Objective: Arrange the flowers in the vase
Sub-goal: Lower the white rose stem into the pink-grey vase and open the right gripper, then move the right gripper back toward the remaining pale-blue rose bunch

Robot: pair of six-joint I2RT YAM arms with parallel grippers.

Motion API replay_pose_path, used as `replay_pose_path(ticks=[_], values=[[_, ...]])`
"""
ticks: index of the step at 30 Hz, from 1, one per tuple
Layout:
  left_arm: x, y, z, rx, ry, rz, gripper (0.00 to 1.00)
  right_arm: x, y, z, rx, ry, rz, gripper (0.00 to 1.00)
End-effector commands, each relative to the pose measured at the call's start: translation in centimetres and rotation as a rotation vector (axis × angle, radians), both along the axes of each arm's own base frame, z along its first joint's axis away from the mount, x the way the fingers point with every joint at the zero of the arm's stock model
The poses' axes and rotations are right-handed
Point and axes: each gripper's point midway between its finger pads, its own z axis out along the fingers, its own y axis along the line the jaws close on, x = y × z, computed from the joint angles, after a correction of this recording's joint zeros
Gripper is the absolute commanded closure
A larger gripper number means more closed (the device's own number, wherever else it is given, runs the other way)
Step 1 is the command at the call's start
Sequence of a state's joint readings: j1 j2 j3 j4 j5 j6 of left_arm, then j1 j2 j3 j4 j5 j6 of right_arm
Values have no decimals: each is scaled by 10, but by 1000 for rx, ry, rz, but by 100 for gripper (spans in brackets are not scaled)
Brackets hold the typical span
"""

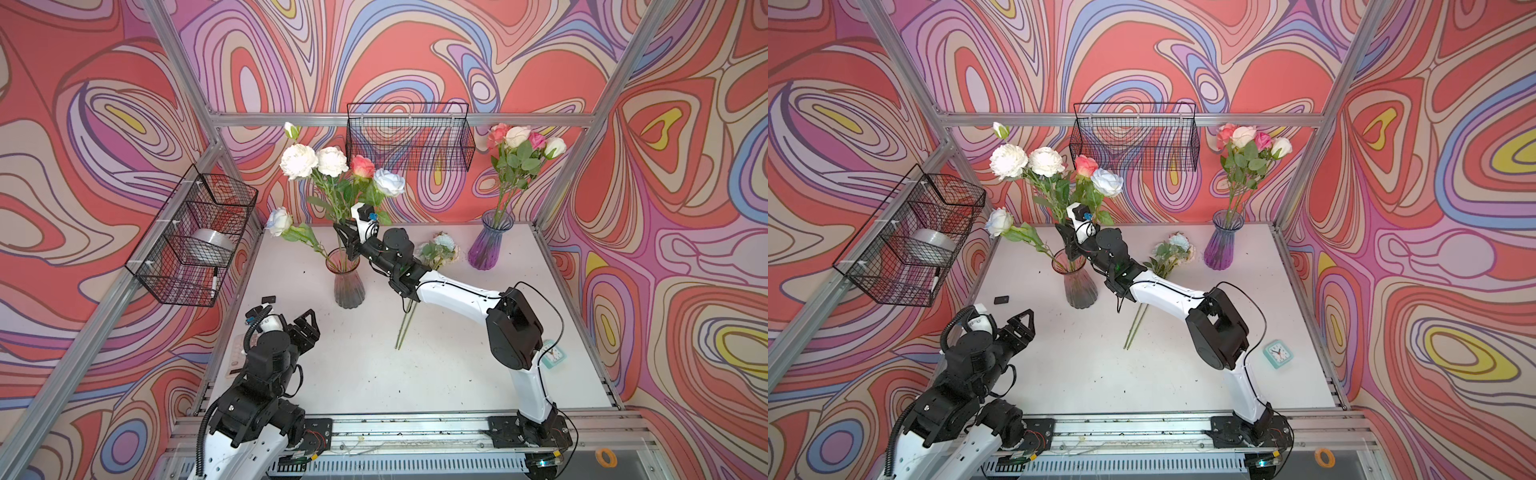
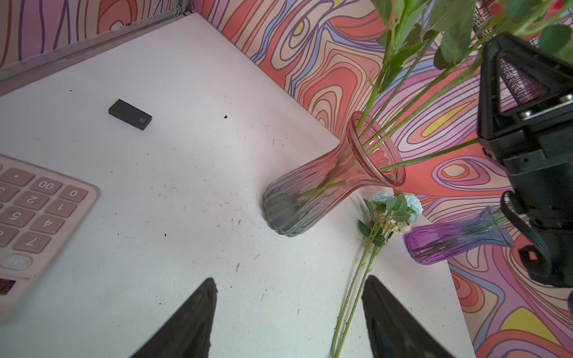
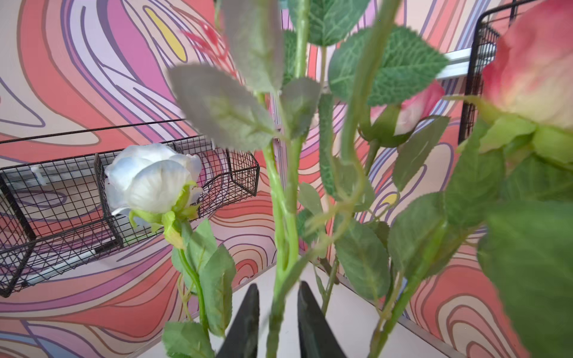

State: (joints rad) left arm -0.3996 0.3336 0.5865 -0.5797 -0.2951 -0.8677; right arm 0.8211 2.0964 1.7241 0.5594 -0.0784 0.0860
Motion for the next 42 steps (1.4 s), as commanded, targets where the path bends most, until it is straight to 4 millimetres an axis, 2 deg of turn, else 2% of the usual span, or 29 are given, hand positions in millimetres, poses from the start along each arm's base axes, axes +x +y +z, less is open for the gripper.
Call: replay_pose_path(ticks=[1, 4, 9, 15, 24, 25, 26, 29, 31, 33, 37, 40, 42], values=[[2, -1, -4, 2, 9, 2, 25, -7, 6, 7, 1, -10, 10, 75], [3, -2, -4, 1, 11, -1, 25, -7, 4, 13, -15, 3, -25, 69], [5, -4, -5, -3, 12, -6, 25, -16, -6, 20, -1, 4, -31, 68], [10, -9, -5, -12, 12, -20, 25, -49, -7, 44, 16, -51, 18, 68], [15, -18, -4, -16, 2, -65, 25, -99, -23, 85, 48, -119, 54, 66], [16, -19, -2, -14, -2, -69, 25, -102, -22, 84, 42, -115, 58, 66], [17, -20, -1, -14, -7, -73, 25, -111, -31, 99, 58, -127, 60, 66], [21, -25, 3, -13, -22, -99, 25, -127, -40, 103, 51, -105, 86, 66], [24, -30, 4, -9, -30, -121, 25, -135, -49, 96, 40, -67, 91, 68], [27, -34, 3, -10, -31, -135, 25, -138, -62, 80, 21, -4, 74, 69], [37, -45, -4, -17, -20, -171, 25, -141, -96, 25, -36, 155, -16, 73], [44, -55, -5, -33, -29, -207, 25, -143, -124, -25, -89, 261, -105, 75], [48, -61, -18, -41, -19, -230, 26, -144, -142, -52, -120, 329, -167, 76]])
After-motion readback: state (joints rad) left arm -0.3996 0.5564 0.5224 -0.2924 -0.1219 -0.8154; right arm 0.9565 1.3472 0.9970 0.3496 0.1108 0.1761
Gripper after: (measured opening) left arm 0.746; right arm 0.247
